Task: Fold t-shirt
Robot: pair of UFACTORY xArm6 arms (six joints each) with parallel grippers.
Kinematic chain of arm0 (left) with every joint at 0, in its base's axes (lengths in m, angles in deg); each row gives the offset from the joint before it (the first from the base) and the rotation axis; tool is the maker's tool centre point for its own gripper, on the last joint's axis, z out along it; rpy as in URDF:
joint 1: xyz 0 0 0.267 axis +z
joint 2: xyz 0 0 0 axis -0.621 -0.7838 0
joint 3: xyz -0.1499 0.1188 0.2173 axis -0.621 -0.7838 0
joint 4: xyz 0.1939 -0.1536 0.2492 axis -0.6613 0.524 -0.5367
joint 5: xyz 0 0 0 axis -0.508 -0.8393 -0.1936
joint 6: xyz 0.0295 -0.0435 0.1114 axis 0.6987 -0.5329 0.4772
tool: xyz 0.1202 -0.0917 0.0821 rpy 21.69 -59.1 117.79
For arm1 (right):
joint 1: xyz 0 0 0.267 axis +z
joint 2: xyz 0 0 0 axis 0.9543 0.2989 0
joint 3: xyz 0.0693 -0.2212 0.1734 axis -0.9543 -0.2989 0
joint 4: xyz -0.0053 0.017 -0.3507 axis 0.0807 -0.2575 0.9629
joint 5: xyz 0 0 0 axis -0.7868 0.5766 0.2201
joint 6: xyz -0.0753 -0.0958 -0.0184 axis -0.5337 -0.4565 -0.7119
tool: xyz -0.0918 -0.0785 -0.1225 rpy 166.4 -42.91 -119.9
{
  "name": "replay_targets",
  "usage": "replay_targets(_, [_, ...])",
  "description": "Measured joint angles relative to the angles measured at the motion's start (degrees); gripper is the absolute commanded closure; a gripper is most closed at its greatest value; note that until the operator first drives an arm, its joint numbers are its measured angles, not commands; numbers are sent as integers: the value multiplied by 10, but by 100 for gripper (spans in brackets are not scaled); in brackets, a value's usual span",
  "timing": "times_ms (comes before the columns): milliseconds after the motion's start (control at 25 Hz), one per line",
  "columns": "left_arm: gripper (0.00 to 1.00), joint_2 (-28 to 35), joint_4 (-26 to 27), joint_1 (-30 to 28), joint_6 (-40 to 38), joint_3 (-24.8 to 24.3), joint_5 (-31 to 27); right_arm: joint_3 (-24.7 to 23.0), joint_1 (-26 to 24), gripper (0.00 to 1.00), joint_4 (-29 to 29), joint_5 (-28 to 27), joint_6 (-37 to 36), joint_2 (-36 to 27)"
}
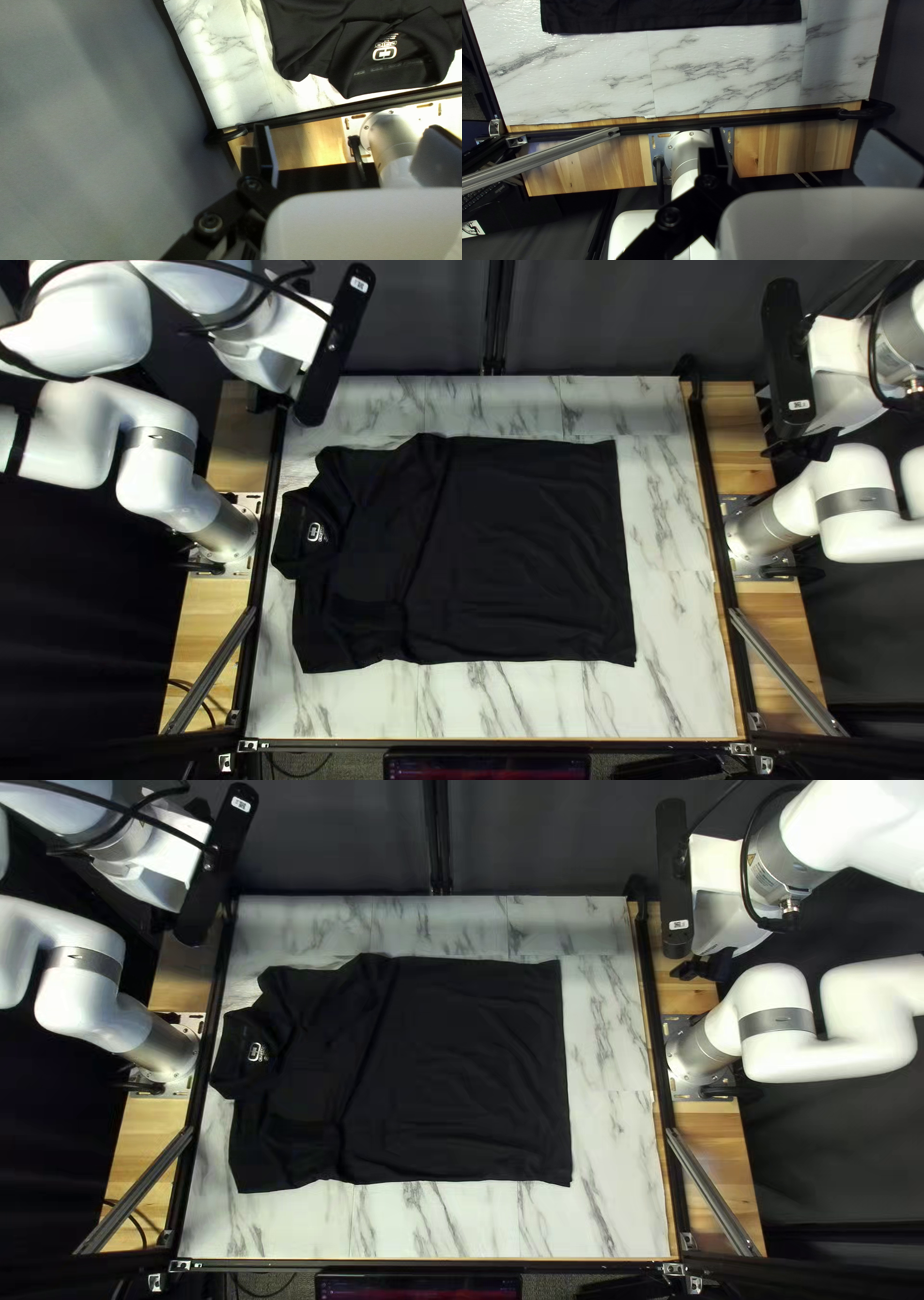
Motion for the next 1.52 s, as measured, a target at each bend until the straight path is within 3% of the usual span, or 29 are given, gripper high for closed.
replay_targets(200, [0, 9, 46, 77, 18, 22, 3, 0, 0, 0, 0, 0, 0, 0])
replay_targets(1200, [0, 10, 50, 80, 18, 22, 4, -3, 2, 0, 1, 4, 1, 2])
replay_targets(1320, [0, 10, 50, 80, 18, 22, 4, -19, -8, 0, 0, 54, 4, 48])
replay_targets(1520, [0, 10, 50, 80, 18, 22, 4, -81, -18, 0, 7, 203, 57, 132])
